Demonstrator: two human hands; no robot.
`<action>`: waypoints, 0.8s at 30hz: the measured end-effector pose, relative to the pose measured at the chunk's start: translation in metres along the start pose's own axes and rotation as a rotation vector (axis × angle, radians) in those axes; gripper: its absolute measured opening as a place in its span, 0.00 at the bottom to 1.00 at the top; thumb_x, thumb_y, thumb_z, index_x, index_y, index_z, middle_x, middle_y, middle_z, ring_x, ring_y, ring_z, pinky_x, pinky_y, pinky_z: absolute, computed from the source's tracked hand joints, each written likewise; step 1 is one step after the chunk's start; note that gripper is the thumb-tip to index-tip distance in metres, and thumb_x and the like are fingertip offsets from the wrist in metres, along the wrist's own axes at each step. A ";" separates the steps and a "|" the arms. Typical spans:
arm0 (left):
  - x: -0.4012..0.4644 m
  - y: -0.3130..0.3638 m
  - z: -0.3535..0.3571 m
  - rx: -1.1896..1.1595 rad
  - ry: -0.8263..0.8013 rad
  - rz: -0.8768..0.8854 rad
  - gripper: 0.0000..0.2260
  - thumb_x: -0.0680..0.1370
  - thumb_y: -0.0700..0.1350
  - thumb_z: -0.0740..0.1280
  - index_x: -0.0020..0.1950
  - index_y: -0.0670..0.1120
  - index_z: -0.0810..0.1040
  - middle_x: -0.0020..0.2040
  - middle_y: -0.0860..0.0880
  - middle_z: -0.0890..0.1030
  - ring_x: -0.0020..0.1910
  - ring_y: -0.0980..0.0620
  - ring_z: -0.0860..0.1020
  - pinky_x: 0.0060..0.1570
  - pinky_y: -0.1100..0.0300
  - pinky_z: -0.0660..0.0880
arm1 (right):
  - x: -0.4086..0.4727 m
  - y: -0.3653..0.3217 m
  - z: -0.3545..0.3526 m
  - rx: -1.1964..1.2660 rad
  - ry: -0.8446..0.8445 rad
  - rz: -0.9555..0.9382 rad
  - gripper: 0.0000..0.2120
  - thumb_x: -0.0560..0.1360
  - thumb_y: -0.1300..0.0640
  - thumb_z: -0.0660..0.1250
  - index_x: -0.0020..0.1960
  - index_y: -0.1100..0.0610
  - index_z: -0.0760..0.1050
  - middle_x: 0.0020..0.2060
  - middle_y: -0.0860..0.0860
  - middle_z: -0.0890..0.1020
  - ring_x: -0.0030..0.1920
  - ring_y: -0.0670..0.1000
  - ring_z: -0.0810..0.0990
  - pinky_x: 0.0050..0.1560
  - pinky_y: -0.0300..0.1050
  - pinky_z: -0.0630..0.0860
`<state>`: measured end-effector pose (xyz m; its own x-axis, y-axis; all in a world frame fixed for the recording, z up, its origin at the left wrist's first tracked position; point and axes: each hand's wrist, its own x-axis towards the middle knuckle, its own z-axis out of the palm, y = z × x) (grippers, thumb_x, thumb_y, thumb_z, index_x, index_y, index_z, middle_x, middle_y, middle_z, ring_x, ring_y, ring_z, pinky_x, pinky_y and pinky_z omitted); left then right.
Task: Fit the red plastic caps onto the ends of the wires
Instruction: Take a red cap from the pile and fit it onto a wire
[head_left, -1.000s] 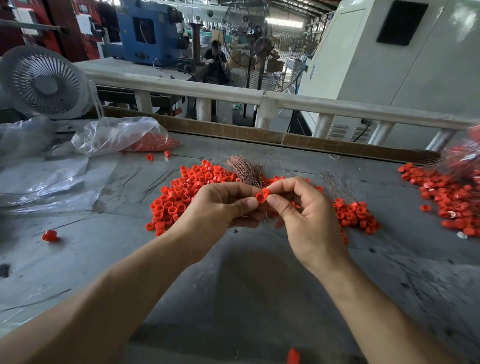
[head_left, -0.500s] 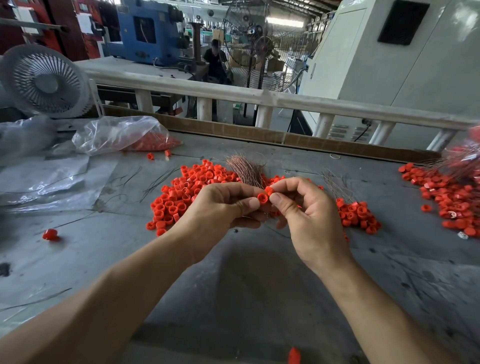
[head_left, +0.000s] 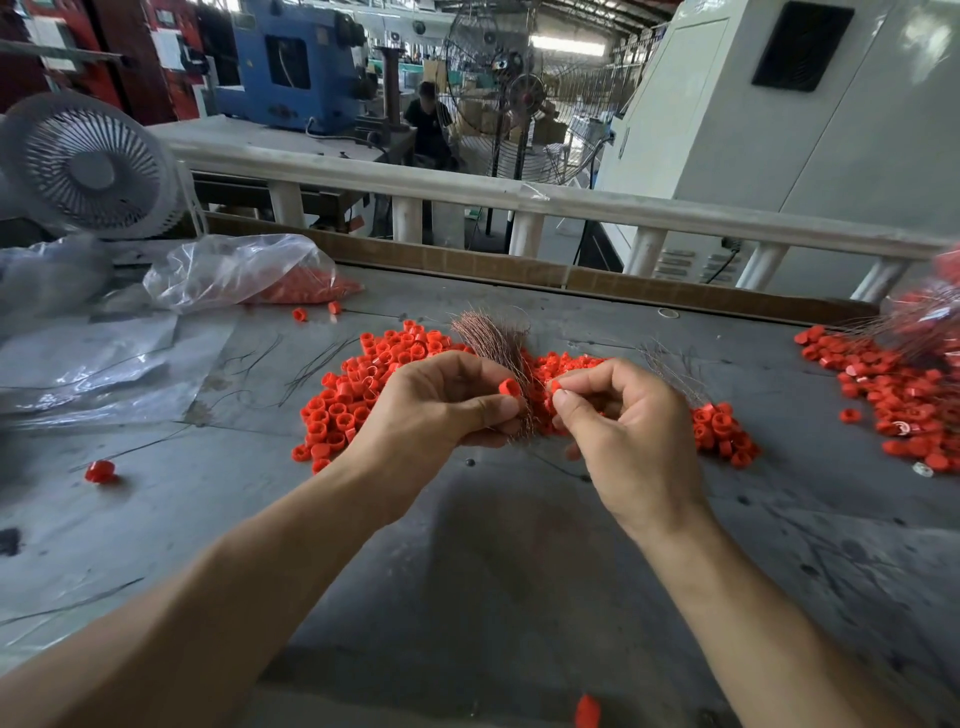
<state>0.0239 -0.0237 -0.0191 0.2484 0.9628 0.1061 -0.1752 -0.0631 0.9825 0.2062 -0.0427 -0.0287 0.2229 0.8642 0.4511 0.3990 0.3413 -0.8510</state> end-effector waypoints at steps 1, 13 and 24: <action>0.001 0.000 0.000 0.002 0.019 0.008 0.09 0.74 0.33 0.73 0.53 0.38 0.80 0.44 0.40 0.84 0.40 0.48 0.83 0.46 0.55 0.83 | 0.001 0.001 -0.001 -0.041 -0.001 0.007 0.07 0.75 0.58 0.74 0.41 0.49 0.81 0.38 0.42 0.85 0.39 0.46 0.84 0.44 0.56 0.83; 0.004 -0.001 -0.009 0.239 0.150 0.008 0.16 0.83 0.48 0.64 0.38 0.44 0.79 0.33 0.44 0.82 0.28 0.49 0.76 0.26 0.57 0.72 | -0.004 0.007 0.002 -0.406 -0.374 -0.042 0.03 0.76 0.52 0.75 0.48 0.46 0.82 0.38 0.37 0.83 0.40 0.39 0.81 0.40 0.32 0.74; 0.006 -0.006 -0.012 0.742 0.207 0.167 0.12 0.77 0.54 0.73 0.37 0.50 0.81 0.34 0.49 0.82 0.34 0.46 0.81 0.39 0.47 0.79 | 0.000 0.006 0.009 -0.498 -0.258 -0.022 0.09 0.76 0.44 0.74 0.45 0.50 0.82 0.37 0.43 0.83 0.39 0.44 0.80 0.44 0.48 0.78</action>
<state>0.0147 -0.0147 -0.0260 0.0798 0.9499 0.3021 0.5050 -0.2998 0.8094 0.1999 -0.0376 -0.0361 0.0098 0.9428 0.3332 0.7869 0.1984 -0.5844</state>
